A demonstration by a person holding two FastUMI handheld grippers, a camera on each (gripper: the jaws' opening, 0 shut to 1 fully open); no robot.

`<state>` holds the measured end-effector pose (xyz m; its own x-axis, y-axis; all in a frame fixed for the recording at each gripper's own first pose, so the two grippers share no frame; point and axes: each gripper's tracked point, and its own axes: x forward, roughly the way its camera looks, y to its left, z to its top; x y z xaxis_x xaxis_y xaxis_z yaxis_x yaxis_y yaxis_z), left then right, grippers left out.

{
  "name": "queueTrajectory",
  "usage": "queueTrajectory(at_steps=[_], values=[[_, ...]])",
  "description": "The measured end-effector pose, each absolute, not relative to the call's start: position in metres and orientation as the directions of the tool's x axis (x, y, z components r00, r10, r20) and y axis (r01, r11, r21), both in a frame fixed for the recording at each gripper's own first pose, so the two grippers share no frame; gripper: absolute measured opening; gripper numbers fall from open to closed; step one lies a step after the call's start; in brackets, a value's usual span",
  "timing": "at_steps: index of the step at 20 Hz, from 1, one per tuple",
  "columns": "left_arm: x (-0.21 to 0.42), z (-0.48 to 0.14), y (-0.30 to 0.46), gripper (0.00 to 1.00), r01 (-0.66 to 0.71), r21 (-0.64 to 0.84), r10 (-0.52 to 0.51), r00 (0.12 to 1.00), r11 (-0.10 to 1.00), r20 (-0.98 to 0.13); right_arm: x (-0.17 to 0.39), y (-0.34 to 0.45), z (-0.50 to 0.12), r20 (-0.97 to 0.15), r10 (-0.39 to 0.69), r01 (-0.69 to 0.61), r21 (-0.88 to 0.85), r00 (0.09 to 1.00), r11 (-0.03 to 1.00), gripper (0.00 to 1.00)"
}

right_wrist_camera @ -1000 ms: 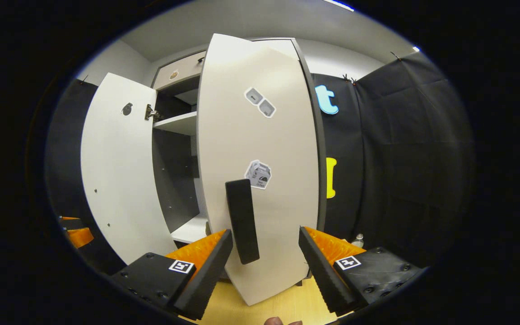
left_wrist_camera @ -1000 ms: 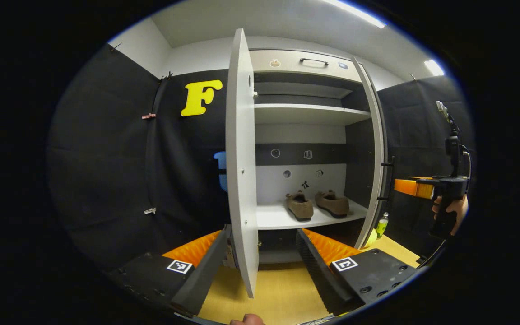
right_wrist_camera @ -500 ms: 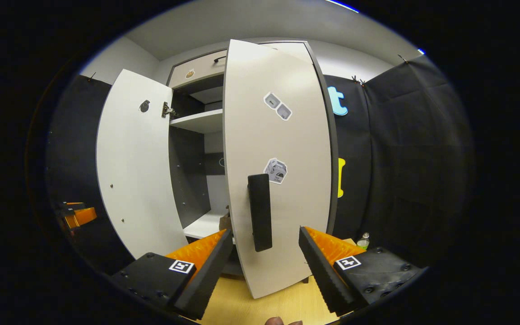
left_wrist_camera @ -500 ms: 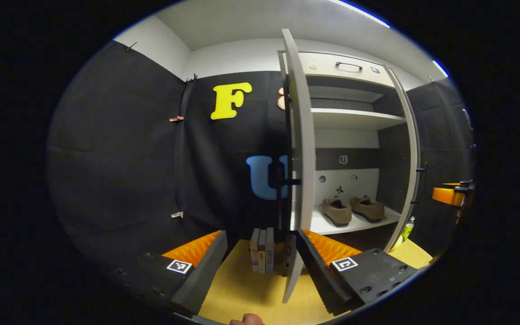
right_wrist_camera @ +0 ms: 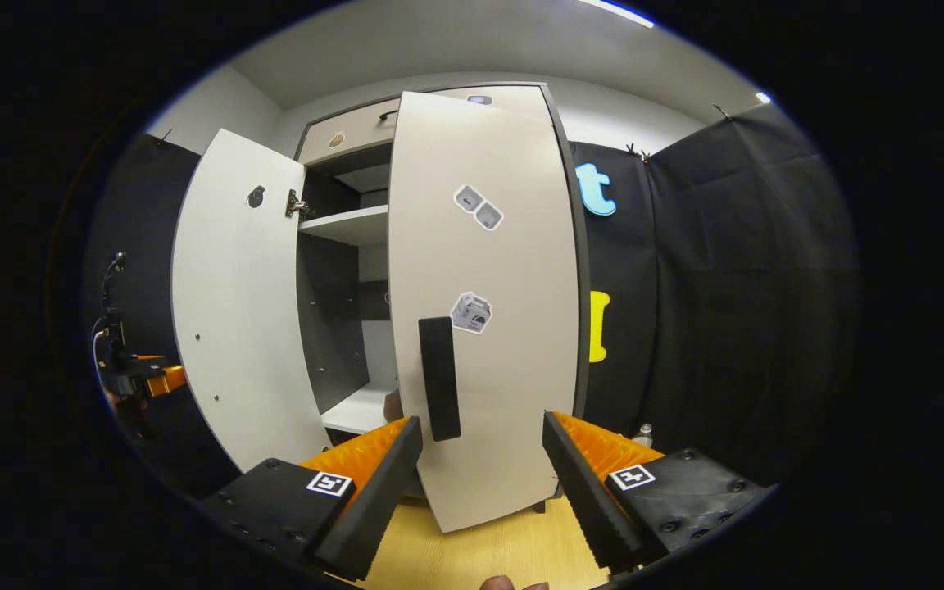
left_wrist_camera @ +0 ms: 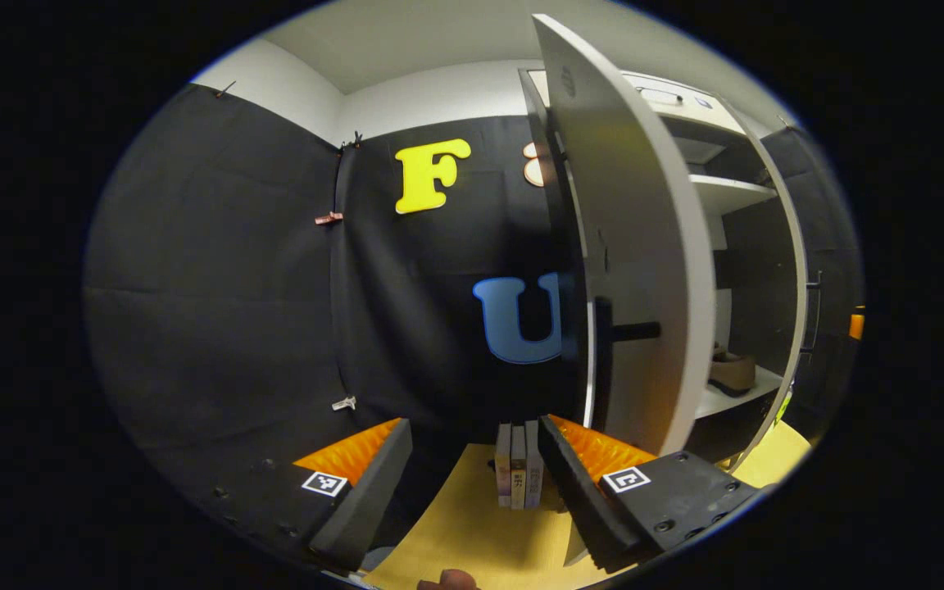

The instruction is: Grab one shoe with the right hand and put it into the shoe cabinet, grab the other shoe with the left hand and put it into the shoe cabinet; then close the right door with the right hand and the left door with the left hand.

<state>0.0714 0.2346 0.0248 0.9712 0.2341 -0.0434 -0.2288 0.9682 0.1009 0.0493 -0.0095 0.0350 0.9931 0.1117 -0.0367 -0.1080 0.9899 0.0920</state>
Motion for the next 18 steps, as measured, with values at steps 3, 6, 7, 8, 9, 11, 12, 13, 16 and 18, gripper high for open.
queueTrajectory(at_steps=[3,6,7,8,9,11,12,13,16,18], values=[[0.075,0.017,0.227,0.98,-0.174,0.052,0.177,0.983,0.983,-0.051,0.048,-0.020,0.031,-0.052,0.091,-0.086,0.092,0.994,0.992,0.98],[0.079,0.016,0.223,0.92,-0.169,0.020,0.170,0.984,0.985,-0.044,0.047,-0.026,0.031,-0.061,0.078,-0.071,0.108,0.995,0.992,0.98],[0.080,0.016,0.220,0.90,-0.166,0.006,0.166,0.985,0.986,-0.045,0.047,-0.026,0.031,-0.061,0.077,-0.069,0.111,0.995,0.991,0.98],[0.081,0.015,0.214,0.91,-0.164,-0.005,0.163,0.985,0.987,-0.051,0.047,-0.026,0.031,-0.061,0.077,-0.070,0.111,0.995,0.991,0.98],[0.080,0.016,0.205,0.91,-0.160,-0.012,0.159,0.986,0.987,-0.051,0.047,-0.026,0.031,-0.061,0.078,-0.071,0.109,0.995,0.991,0.98],[0.080,0.016,0.187,0.93,-0.139,-0.005,0.139,0.989,0.990,-0.048,0.046,-0.025,0.030,-0.064,0.083,-0.075,0.106,0.995,0.991,0.98],[0.080,0.016,0.174,0.93,-0.124,-0.002,0.123,0.991,0.992,-0.046,0.047,-0.023,0.029,-0.066,0.089,-0.081,0.109,0.994,0.991,0.98],[0.081,0.016,0.160,0.89,-0.105,-0.002,0.105,0.993,0.994,-0.044,0.047,-0.022,0.029,-0.068,0.092,-0.085,0.112,0.993,0.990,0.98],[0.089,0.015,0.119,0.93,-0.049,0.008,0.049,0.998,0.999,-0.033,0.049,-0.016,0.028,-0.071,0.105,-0.096,0.117,0.992,0.988,0.98],[0.097,0.015,0.092,0.93,-0.022,0.019,0.022,0.999,1.000,-0.027,0.050,-0.012,0.030,-0.066,0.114,-0.105,0.120,0.991,0.987,0.98]])
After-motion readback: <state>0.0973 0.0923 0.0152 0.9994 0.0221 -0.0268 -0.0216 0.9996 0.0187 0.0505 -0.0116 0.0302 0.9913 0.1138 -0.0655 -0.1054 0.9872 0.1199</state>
